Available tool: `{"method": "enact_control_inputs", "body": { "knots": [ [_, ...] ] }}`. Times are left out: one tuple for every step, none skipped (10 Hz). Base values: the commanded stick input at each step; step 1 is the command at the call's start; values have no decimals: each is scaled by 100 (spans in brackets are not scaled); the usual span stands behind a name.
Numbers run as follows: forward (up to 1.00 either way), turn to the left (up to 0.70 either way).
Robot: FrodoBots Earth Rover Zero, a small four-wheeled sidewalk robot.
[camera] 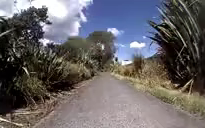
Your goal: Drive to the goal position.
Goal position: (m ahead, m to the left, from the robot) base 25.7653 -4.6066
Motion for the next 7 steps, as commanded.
{"method": "enact_control_inputs", "body": {
  "knots": [
    [70, 3],
    [70, 2],
    [70, 1],
    [70, 0],
    [67, 0],
    [67, 0],
    [69, 0]
  ]
}}
